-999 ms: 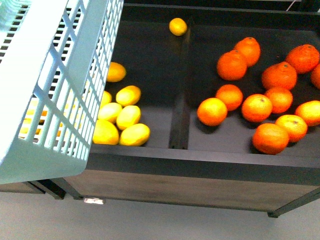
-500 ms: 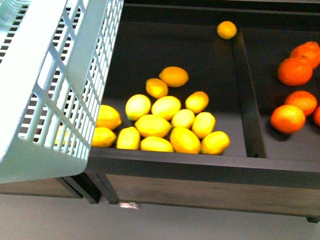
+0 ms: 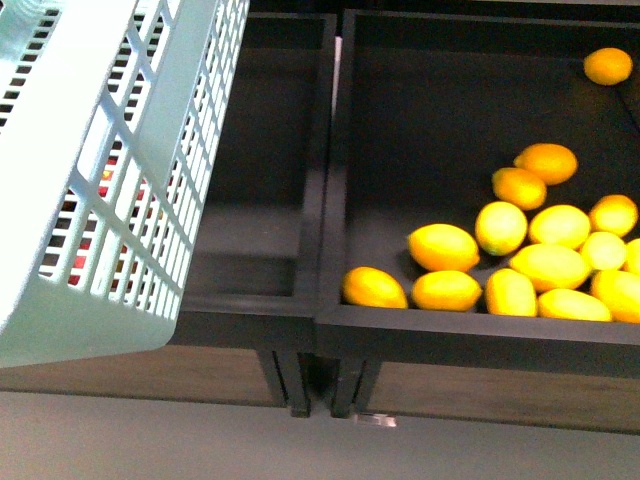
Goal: Pick lemon and mango into basket
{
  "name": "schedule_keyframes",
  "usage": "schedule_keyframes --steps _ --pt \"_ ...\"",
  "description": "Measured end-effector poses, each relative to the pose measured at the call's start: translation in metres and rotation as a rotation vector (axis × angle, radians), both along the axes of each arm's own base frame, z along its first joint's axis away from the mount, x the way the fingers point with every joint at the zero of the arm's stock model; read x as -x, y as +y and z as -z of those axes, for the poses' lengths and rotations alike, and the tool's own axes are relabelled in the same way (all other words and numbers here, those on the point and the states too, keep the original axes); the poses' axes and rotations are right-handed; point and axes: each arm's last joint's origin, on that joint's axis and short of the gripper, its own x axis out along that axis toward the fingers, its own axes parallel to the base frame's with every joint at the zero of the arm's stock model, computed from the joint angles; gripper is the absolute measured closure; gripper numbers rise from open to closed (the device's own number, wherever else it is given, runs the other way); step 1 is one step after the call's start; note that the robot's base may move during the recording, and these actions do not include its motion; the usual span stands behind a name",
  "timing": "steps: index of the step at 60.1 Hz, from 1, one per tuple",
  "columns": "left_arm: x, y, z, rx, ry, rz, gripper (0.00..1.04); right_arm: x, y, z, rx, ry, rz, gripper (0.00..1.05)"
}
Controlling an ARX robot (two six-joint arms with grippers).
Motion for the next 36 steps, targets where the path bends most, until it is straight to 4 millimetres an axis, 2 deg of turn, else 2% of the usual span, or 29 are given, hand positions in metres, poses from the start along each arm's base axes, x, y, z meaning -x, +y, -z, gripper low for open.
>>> schedule_keyframes --steps 36 --pt "-0.0009 0.0036 -0.0001 -0.021 -0.002 -0.042 1.0 0.0001 0.0001 0.0 0.0 0.0 -0.006 0.09"
